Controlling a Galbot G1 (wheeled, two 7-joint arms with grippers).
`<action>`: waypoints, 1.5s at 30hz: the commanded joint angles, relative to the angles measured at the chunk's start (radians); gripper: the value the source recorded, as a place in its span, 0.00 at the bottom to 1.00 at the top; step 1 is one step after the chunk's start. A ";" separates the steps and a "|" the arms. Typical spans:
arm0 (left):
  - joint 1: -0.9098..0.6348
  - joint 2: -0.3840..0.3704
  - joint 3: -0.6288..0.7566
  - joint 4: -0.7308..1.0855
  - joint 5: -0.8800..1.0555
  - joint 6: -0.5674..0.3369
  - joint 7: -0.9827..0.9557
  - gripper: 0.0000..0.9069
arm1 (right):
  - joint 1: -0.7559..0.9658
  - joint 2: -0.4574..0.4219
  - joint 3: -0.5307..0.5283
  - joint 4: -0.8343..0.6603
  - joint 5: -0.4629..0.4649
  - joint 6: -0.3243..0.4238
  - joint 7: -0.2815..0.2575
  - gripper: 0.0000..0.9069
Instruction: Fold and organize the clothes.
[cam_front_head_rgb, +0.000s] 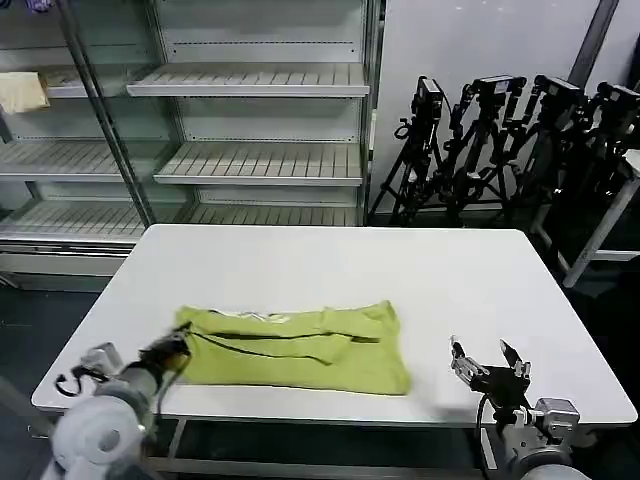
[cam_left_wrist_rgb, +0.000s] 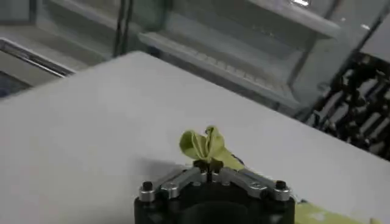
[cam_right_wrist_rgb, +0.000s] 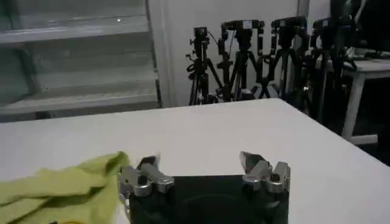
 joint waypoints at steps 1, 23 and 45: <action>-0.021 0.099 -0.170 -0.030 -0.315 0.002 0.003 0.04 | 0.001 0.005 -0.005 -0.003 -0.003 0.000 0.002 1.00; -0.214 -0.333 0.425 -0.005 -0.232 -0.098 0.012 0.04 | -0.024 0.028 0.006 -0.030 -0.030 0.016 -0.009 1.00; -0.282 -0.410 0.525 0.162 -0.040 -0.107 0.049 1.00 | 0.011 0.022 -0.028 -0.061 -0.029 0.022 -0.013 1.00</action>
